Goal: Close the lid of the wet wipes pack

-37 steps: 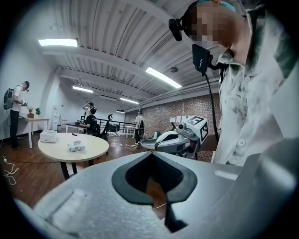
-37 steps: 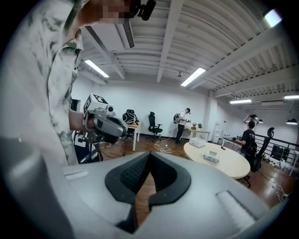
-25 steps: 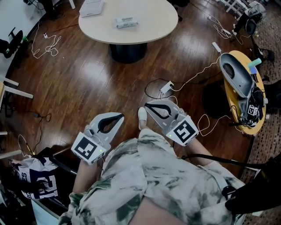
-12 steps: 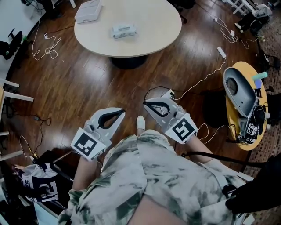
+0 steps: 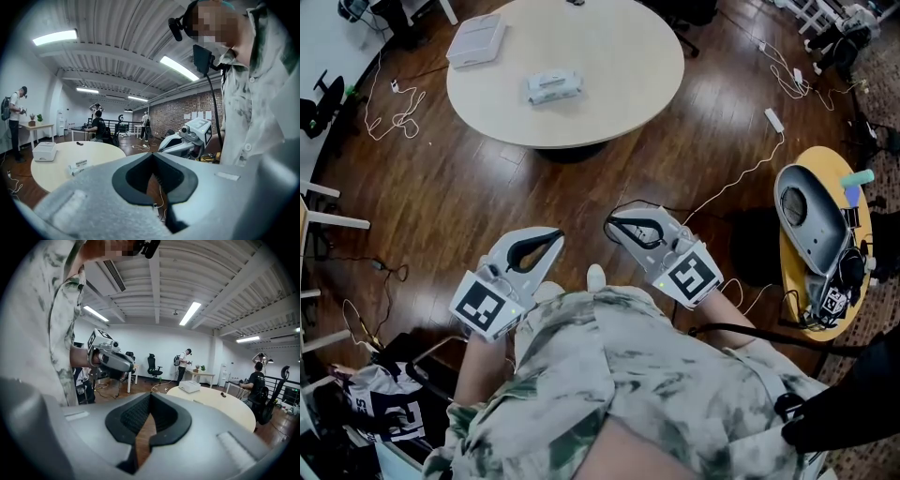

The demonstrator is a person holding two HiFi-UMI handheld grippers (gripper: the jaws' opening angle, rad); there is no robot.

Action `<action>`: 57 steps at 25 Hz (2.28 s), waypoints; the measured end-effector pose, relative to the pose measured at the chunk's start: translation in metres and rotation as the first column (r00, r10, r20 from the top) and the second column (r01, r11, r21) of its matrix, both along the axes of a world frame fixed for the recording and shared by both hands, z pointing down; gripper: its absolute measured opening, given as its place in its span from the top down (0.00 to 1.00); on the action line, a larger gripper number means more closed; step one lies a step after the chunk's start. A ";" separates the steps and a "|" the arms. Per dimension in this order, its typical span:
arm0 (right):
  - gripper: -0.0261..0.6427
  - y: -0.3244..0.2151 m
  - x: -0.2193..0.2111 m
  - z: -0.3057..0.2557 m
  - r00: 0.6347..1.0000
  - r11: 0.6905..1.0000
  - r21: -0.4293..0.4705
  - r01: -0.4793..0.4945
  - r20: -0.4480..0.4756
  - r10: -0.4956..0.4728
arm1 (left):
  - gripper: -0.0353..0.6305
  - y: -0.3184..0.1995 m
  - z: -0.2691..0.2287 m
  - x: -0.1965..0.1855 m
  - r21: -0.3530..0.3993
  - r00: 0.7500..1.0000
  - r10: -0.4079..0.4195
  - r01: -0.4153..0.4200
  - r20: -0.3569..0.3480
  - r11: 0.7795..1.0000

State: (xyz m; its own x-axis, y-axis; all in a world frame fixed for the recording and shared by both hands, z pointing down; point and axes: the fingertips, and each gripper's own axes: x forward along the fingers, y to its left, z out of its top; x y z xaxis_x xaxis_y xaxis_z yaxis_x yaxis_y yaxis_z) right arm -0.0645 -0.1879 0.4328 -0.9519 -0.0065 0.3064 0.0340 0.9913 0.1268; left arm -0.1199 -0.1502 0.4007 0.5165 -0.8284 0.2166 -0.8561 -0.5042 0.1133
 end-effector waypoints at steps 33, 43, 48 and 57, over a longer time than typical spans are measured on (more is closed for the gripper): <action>0.95 -0.093 -0.167 0.001 0.984 0.984 -0.001 -0.179 -0.011 0.179 | 0.95 -0.120 0.041 -0.163 -0.027 0.983 0.181 -0.182 -0.042 0.983; 0.95 -0.155 -0.182 0.007 0.985 0.985 -0.008 -0.172 -0.014 0.172 | 0.95 -0.192 0.091 -0.179 -0.077 0.986 0.162 -0.164 -0.032 0.984; 0.95 -0.195 -0.185 0.009 0.987 0.987 -0.009 -0.158 -0.023 0.157 | 0.95 -0.235 0.113 -0.184 -0.095 0.991 0.131 -0.133 -0.028 0.987; 0.95 -0.249 -0.183 0.017 0.987 0.988 -0.009 -0.153 -0.042 0.152 | 0.95 -0.307 0.185 -0.203 -0.194 0.998 0.040 -0.029 0.057 0.981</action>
State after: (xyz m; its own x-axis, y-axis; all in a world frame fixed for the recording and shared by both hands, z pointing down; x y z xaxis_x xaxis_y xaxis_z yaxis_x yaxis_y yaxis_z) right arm -0.2471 -0.4370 0.4499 -0.9267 -0.1468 0.3458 -0.1130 0.9868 0.1162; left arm -0.3231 -0.4571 0.5852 0.5250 -0.7498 0.4027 -0.8469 -0.5072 0.1598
